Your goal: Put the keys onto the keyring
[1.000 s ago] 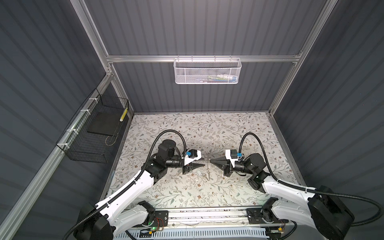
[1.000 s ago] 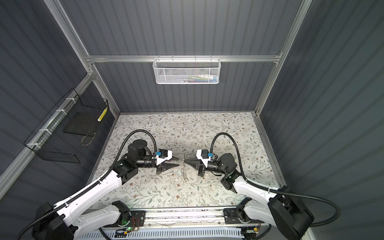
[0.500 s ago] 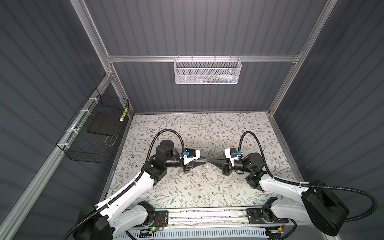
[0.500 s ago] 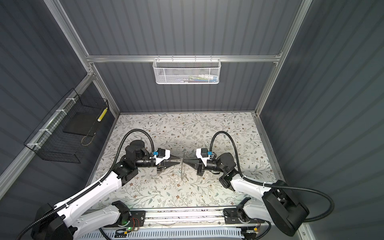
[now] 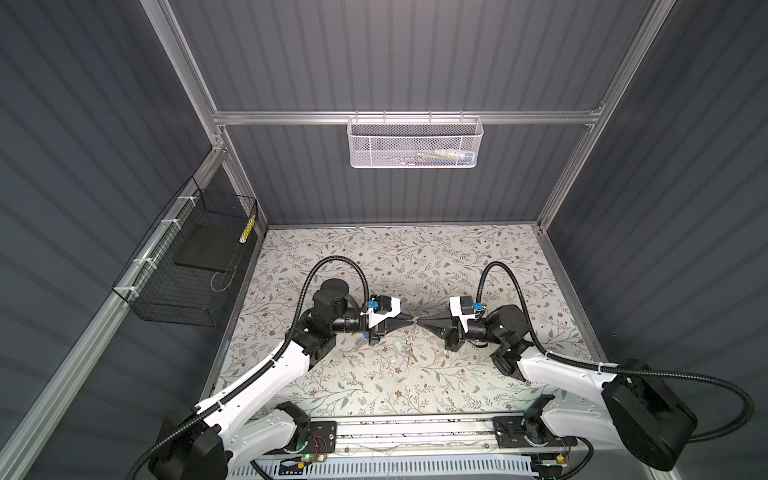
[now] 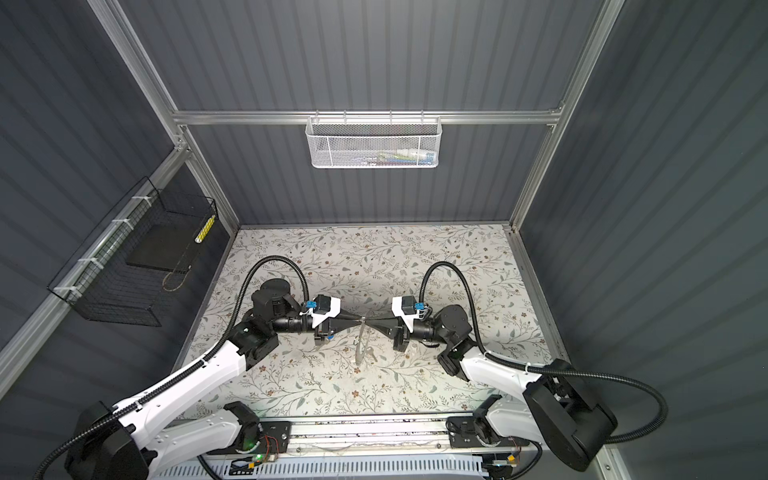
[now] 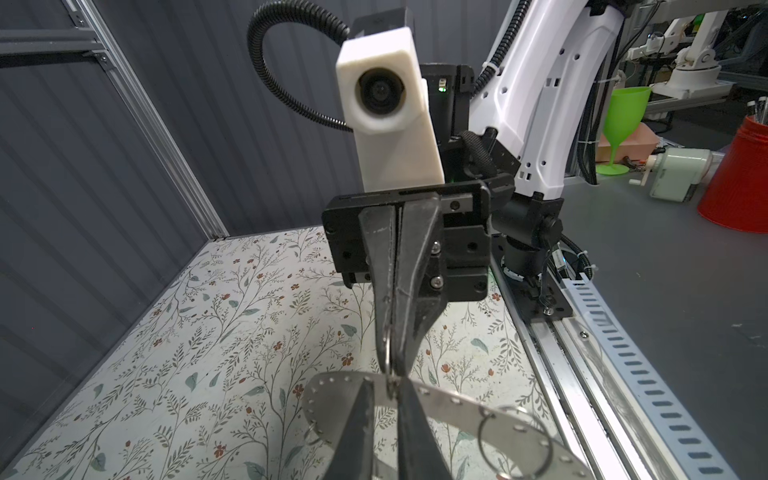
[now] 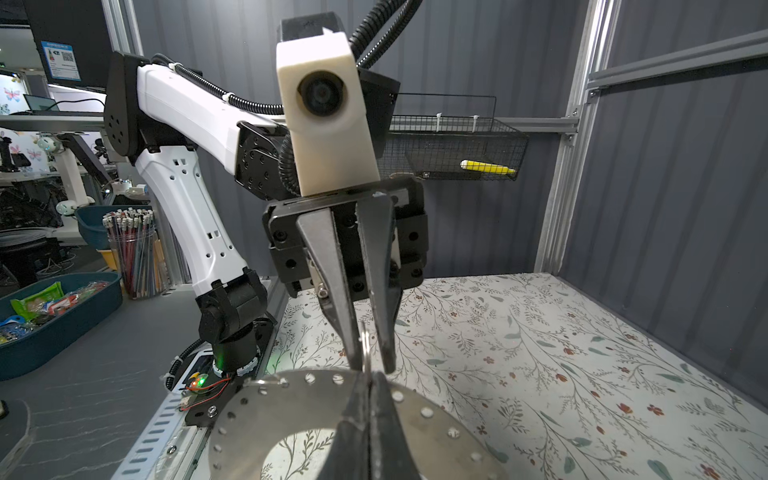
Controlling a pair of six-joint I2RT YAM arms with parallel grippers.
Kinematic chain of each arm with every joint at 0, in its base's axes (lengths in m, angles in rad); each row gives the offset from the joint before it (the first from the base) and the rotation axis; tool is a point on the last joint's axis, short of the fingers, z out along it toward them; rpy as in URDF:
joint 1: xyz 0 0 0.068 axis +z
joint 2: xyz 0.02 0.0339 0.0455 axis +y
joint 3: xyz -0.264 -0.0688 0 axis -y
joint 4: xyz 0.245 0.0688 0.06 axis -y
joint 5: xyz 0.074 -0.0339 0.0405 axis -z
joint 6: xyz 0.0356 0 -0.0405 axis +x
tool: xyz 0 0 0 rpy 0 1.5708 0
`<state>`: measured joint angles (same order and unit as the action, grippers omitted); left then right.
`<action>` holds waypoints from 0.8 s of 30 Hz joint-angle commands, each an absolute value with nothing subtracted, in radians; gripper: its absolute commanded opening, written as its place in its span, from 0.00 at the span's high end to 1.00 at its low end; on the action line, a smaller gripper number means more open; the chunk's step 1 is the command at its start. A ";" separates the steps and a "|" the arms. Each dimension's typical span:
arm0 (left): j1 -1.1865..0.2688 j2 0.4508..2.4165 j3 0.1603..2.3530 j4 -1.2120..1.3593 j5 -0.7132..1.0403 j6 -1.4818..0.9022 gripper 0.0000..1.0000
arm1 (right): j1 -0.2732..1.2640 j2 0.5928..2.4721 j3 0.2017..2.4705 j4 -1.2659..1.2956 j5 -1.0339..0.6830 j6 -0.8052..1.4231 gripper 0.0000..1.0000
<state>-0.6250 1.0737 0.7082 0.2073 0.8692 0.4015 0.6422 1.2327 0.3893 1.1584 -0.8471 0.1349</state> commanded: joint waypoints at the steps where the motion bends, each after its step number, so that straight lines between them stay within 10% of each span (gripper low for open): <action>1: -0.630 1.078 0.717 0.227 0.897 0.389 0.89 | 0.647 1.240 0.414 1.203 -0.863 0.141 1.00; 7: -0.645 1.075 0.739 0.164 0.889 0.449 1.00 | 0.647 1.247 0.415 1.204 -0.854 0.135 1.00; 15: -0.679 1.095 0.916 -0.263 0.710 0.718 1.00 | 0.647 0.997 0.420 0.648 -0.634 -0.156 0.67; 24: -0.746 1.215 1.180 -0.653 0.522 0.897 1.00 | 0.649 0.872 0.456 0.371 -0.578 -0.279 0.66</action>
<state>-0.7219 1.1870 1.1034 -0.4633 0.6106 0.8078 0.6437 0.8730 0.4419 0.4816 -0.5976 -0.2314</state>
